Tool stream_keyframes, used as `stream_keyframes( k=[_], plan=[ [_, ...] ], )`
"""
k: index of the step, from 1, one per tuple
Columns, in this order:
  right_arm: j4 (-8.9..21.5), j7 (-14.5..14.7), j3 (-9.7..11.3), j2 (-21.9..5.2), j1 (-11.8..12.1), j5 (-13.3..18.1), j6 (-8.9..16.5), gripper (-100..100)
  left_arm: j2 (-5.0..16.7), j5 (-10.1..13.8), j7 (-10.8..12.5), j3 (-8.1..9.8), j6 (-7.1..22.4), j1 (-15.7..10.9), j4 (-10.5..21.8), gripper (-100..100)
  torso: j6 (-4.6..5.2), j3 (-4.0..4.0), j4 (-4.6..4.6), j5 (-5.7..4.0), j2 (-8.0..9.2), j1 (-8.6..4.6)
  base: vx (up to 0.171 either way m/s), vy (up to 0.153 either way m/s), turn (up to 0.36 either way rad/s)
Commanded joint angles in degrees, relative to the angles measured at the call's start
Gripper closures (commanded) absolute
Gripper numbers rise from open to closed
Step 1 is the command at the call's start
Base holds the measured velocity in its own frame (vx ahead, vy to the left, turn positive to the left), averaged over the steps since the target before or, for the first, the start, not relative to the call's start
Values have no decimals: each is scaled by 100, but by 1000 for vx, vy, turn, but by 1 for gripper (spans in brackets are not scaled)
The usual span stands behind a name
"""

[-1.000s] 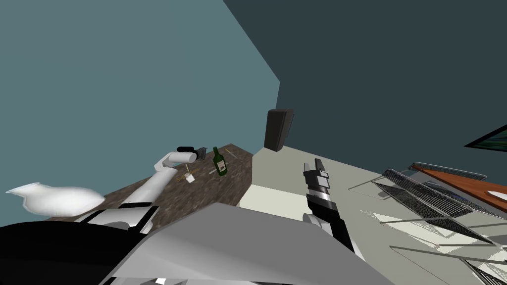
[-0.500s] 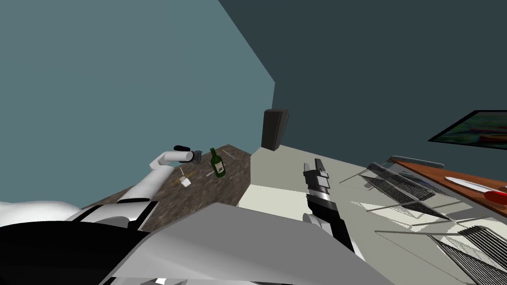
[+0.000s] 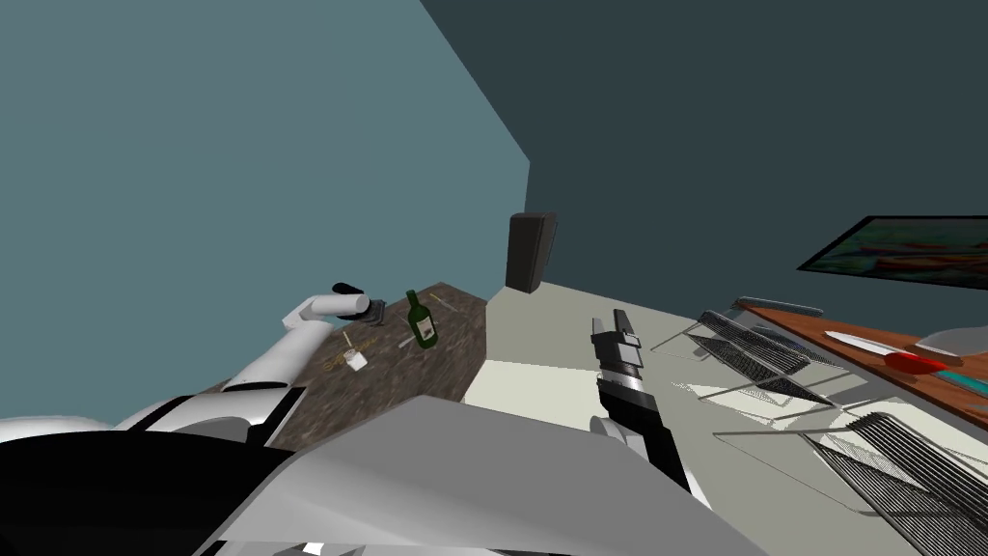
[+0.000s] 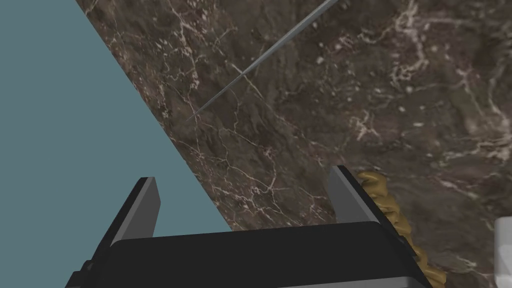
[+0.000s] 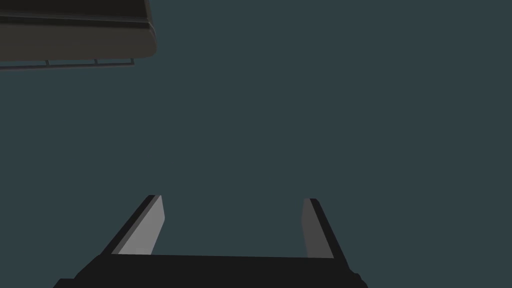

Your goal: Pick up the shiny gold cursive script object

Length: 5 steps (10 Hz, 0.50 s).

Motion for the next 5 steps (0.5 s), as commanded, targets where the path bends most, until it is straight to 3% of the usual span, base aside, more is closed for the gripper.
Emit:
stream_keyframes(
  k=[1, 2, 5],
  plan=[
    [0, 0, 0, 0, 0, 0, 0, 0, 55, 36, 54, 24, 246, -49, 258, -100, 0, 0, 0, 0, 0, 0, -10, 42, -107],
    [0, 0, 0, 0, 1, 0, 0, 0, 154, 99, 166, 80, 399, -113, 508, -100, -5, 1, 0, 2, 1, 3, -23, 59, -135],
    [0, 0, 0, 0, 0, 0, 0, 0, 240, 155, 275, 132, 941, -170, 866, -100, -3, 2, 1, 3, 4, 10, -11, 55, -95]
  ],
)
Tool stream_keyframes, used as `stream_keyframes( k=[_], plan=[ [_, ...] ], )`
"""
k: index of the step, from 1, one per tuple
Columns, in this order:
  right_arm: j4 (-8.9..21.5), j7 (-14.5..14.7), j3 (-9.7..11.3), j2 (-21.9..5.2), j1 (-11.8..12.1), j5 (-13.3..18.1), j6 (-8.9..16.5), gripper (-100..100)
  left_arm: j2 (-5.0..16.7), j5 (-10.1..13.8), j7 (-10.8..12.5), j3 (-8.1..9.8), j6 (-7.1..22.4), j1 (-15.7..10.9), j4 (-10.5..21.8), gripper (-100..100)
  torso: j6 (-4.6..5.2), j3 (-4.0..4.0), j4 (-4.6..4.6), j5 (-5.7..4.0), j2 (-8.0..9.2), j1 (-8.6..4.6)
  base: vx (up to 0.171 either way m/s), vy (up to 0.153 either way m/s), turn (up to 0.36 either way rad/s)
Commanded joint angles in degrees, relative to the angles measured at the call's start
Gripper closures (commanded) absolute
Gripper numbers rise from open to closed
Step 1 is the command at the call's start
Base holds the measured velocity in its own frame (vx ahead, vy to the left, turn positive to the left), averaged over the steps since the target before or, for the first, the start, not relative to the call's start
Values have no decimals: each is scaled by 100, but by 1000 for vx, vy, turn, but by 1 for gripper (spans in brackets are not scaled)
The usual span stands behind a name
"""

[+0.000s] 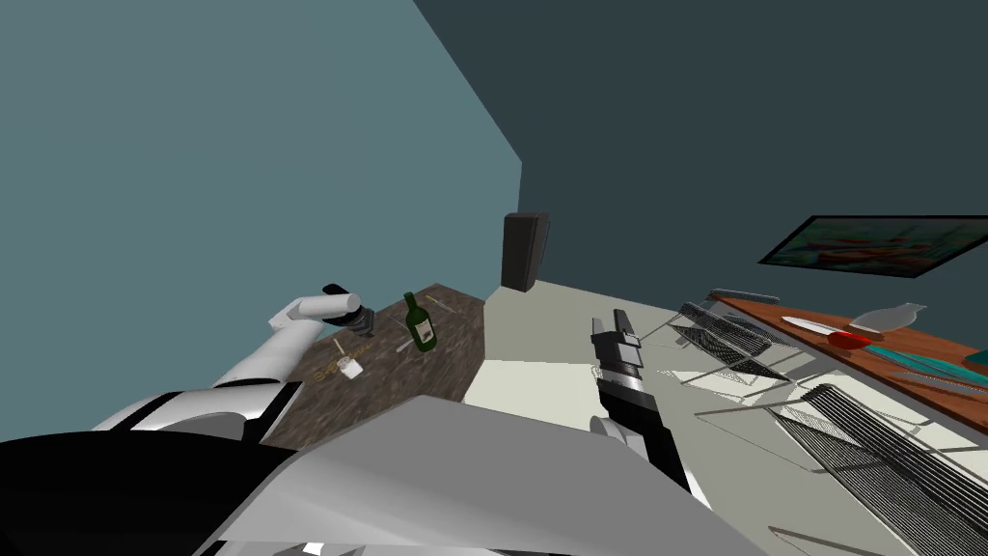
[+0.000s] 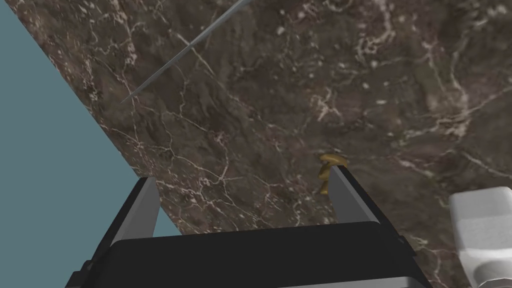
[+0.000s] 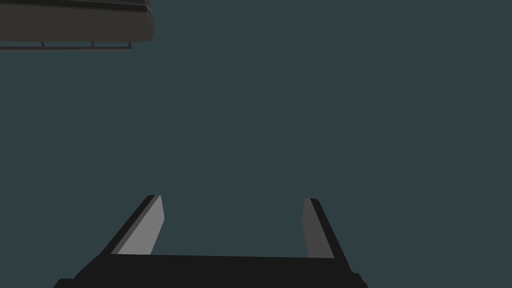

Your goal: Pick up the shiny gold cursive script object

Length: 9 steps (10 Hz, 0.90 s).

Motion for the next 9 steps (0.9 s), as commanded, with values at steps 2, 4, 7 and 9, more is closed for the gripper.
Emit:
stream_keyframes(
  k=[2, 4, 7, 9],
  plan=[
    [0, 0, 0, 0, 0, 0, 0, 0, 105, 68, 72, 35, 377, -124, 409, -100, -1, -1, 0, -2, -2, -8, -4, 28, -50],
    [0, 0, 0, 0, 0, 0, 0, 0, 166, 114, 173, 76, 661, -165, 775, -100, 0, -1, 0, -2, -2, -5, -12, 47, -90],
    [0, 0, 0, 0, 0, 0, 0, 0, 215, 153, 266, 113, 977, -198, 1153, -100, 0, 0, 0, 1, 1, 7, -11, 61, -56],
    [0, 0, 0, 0, 0, 0, 0, 0, 252, 187, 351, 143, 1211, -225, 1400, -100, 1, -1, 0, 0, -1, -3, -8, 37, -55]
  ],
)
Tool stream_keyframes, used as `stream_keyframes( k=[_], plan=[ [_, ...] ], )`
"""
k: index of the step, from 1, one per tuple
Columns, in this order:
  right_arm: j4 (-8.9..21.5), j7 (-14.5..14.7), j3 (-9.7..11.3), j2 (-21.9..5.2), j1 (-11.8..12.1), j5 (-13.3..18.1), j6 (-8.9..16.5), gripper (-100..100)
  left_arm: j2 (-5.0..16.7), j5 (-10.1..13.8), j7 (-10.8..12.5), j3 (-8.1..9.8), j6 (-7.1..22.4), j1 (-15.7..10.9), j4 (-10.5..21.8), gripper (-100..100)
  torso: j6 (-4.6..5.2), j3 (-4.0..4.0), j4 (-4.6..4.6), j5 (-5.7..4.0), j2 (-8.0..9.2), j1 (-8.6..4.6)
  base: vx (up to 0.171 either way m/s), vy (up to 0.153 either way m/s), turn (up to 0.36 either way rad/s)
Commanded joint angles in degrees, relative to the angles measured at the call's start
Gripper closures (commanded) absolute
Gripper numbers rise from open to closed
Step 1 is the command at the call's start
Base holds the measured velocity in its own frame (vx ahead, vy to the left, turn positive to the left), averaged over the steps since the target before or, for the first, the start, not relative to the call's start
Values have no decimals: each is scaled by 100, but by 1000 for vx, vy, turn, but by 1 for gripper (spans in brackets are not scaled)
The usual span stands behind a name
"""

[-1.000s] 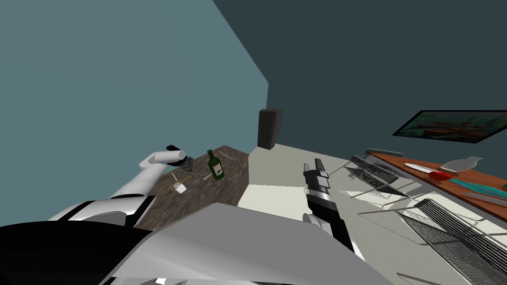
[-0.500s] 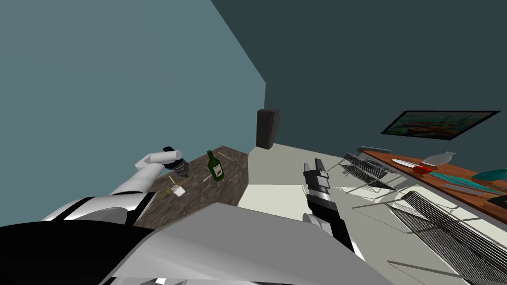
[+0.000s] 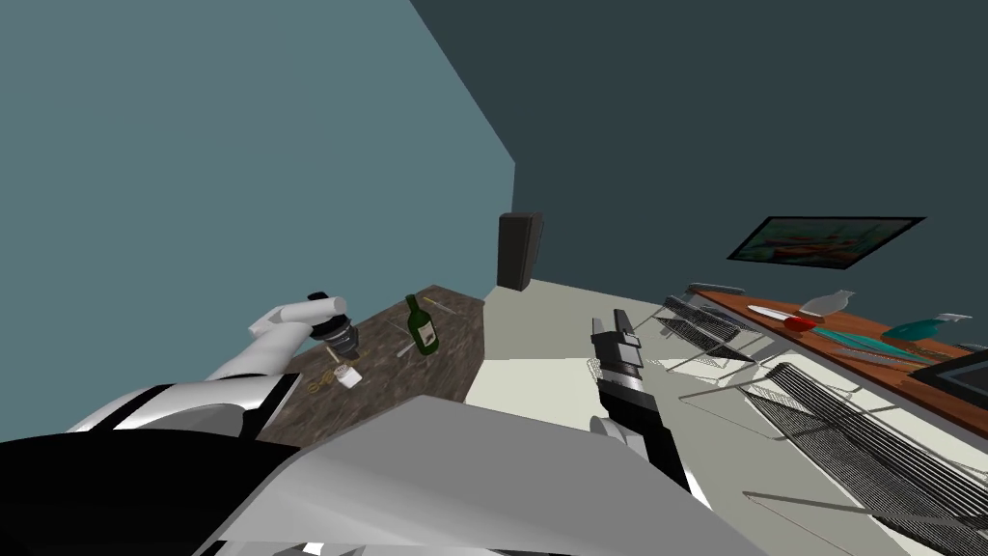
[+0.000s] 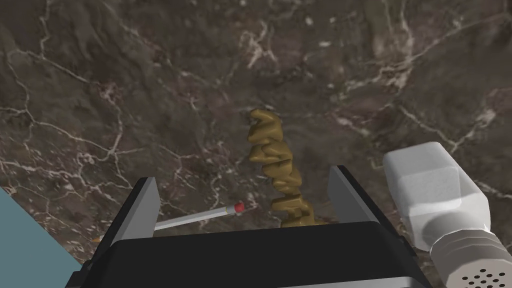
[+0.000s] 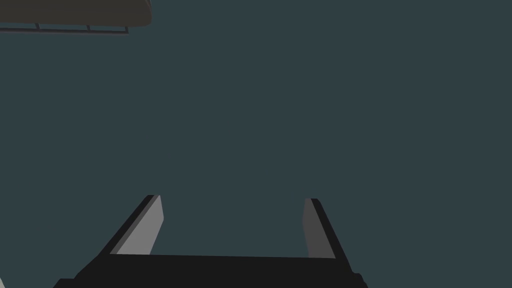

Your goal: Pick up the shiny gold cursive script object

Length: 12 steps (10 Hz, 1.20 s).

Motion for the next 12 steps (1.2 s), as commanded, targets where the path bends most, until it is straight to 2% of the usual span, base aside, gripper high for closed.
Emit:
stream_keyframes(
  k=[1, 2, 3, 5, 6, 7, 8, 9, 12],
  plan=[
    [0, 0, 0, 0, 0, 0, 0, 0, 35, 34, 66, 31, 240, -28, 273, -100, 0, 0, 0, 0, 0, 0, -8, 48, -51],
    [0, 0, 0, 0, 0, 0, 0, 0, 52, 56, 129, 52, 372, -43, 452, -100, 1, 0, 0, 1, -1, 4, -16, 75, -72],
    [0, 0, 0, 0, 0, 0, 0, 0, 52, 56, 129, 52, 404, -43, 452, -100, 0, 1, 0, 3, 2, 13, -12, 60, -29],
    [0, 0, 0, 0, 0, 0, 0, 0, 58, 84, 212, 77, 619, -56, 687, -100, -1, 0, 0, 1, 0, 3, -5, 40, -27],
    [0, 0, 0, 0, 0, 0, 0, 0, 60, 78, 188, 72, 549, -51, 622, -100, 0, -1, 0, 0, -1, 1, -3, 18, -7],
    [0, 0, 0, 0, 0, 0, 0, 0, 64, 78, 190, 71, 571, -58, 643, 0, 0, -1, 0, -1, -3, -7, 0, 0, 0],
    [0, 0, 0, 0, 0, 0, 0, 0, 62, 35, -97, 169, 461, -35, 806, -100, 0, -2, -1, -2, -4, -12, 81, -19, 143],
    [0, 0, 0, 0, 2, 0, 0, 0, 62, 35, -114, 169, 461, -35, 806, -100, -5, -13, -4, -4, -26, -20, 112, -42, 115],
    [0, 0, 0, 1, 2, 0, 0, 0, 60, -29, -569, 314, 299, -1, 1054, -100, 0, -25, -10, -8, -43, -38, 103, -59, 108]
  ],
)
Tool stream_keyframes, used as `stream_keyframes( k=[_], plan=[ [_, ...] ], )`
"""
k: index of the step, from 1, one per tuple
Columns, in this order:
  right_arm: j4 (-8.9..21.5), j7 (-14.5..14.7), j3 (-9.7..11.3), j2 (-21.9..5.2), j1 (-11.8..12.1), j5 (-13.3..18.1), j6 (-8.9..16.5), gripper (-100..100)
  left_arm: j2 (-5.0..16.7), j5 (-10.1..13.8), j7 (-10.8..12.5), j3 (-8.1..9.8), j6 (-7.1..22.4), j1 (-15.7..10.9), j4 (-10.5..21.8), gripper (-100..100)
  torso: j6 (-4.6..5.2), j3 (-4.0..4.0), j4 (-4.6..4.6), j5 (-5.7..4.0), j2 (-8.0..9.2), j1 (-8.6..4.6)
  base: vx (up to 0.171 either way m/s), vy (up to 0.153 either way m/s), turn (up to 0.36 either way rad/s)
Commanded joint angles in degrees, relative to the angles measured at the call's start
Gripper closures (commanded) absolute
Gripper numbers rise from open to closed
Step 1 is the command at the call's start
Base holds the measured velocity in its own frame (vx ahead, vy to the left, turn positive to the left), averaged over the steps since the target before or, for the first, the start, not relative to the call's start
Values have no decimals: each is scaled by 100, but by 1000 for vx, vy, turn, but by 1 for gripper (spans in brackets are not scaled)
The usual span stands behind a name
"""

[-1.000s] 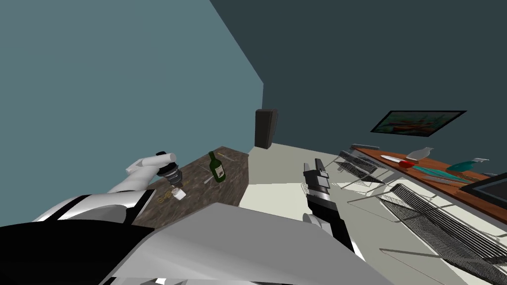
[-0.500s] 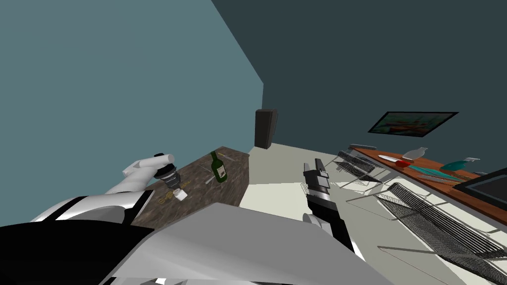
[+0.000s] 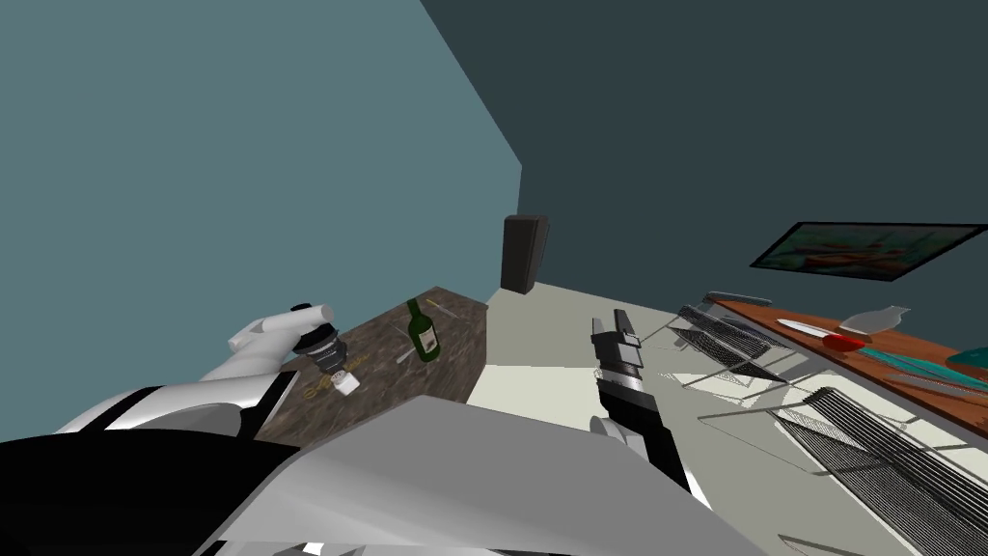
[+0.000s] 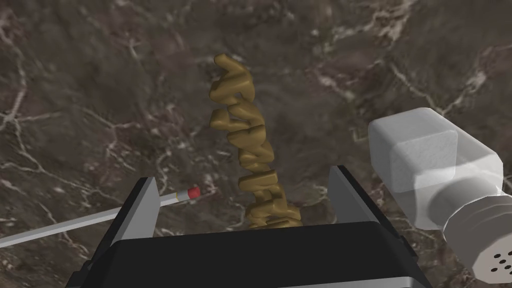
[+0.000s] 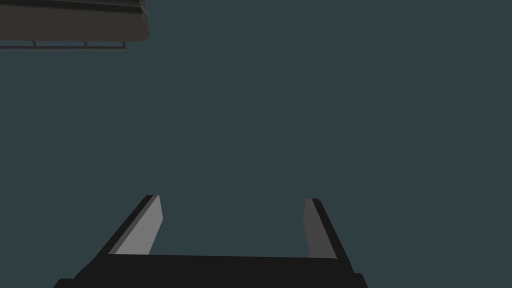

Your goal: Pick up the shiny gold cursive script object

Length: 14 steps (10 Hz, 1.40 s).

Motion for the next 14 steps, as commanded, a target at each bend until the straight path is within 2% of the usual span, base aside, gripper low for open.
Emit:
stream_keyframes(
  k=[1, 5, 6, 7, 11, 12, 13, 14],
  plan=[
    [0, 0, 0, 0, 0, 0, 0, 0, 5, -33, -286, 81, -113, 16, 171, -100, 0, 0, 0, 0, 0, 0, 125, -59, 127],
    [0, 0, 0, 0, 0, 0, 0, 0, 3, -119, -894, 276, -329, 61, 501, -100, 0, -2, -1, 2, -3, 7, 114, -49, 113],
    [0, 0, 0, 0, 0, 0, 0, 0, 2, -103, -782, 247, -287, 61, 442, -100, 2, -2, -1, 2, -3, 9, 48, -21, 22],
    [0, 0, 0, -1, -1, 0, 0, 0, 2, -106, -815, 252, -300, 62, 452, 100, 5, 6, 2, 3, 13, 18, 9, -4, -4],
    [0, 0, 0, -1, -2, 0, 0, 0, 2, -106, -810, 252, -294, 62, 452, 100, 5, 20, 8, 9, 36, 33, 0, 0, 0],
    [0, 0, 0, -1, -2, 0, 0, 0, 2, -106, -810, 252, -294, 62, 452, 0, 5, 21, 8, 9, 36, 33, 0, 0, 0],
    [0, 0, 0, -1, -2, 0, 0, 0, 4, -76, -590, 179, -221, 39, 336, 100, 5, 21, 9, 8, 37, 33, -82, 46, -154],
    [0, 0, 0, -1, -4, 0, 0, 0, 5, -55, -439, 130, -167, 27, 253, 100, 16, 32, 13, 10, 56, 47, -140, 68, -177]
  ],
)
